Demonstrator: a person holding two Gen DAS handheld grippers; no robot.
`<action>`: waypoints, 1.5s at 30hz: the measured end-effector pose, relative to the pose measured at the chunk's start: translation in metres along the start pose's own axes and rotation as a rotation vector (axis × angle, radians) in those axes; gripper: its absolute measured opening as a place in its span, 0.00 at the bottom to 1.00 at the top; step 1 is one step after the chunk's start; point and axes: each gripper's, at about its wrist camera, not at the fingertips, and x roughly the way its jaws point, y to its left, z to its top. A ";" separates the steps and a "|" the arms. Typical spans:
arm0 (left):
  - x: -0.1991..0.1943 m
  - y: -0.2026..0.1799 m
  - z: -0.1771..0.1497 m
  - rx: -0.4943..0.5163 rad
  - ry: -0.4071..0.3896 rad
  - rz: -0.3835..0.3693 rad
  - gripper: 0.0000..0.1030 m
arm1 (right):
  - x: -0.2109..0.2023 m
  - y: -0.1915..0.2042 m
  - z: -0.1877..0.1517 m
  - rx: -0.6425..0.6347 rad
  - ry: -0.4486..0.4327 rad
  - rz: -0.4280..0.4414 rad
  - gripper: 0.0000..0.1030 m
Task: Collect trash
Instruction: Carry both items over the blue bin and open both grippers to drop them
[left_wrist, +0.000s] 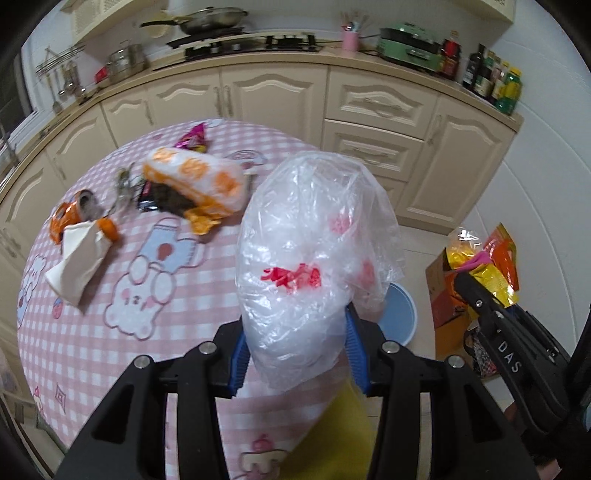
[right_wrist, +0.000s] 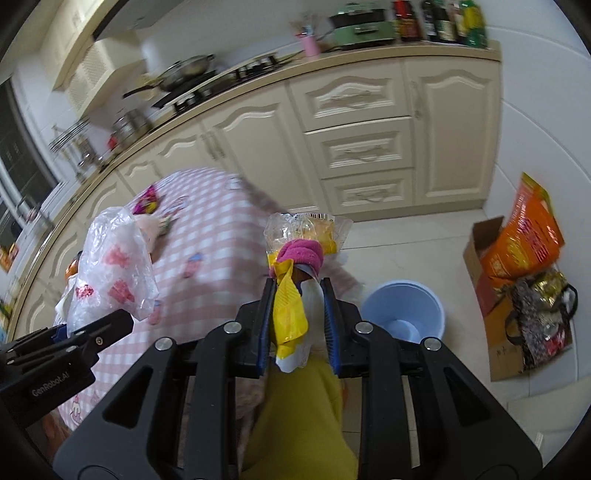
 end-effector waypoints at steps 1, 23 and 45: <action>0.002 -0.009 0.001 0.016 0.006 -0.010 0.43 | -0.001 -0.006 0.000 0.010 -0.002 -0.010 0.25; 0.103 -0.158 0.023 0.229 0.192 -0.127 0.43 | 0.019 -0.148 0.005 0.245 0.032 -0.263 0.25; 0.196 -0.183 0.043 0.242 0.345 -0.092 0.62 | 0.073 -0.187 0.010 0.273 0.157 -0.263 0.25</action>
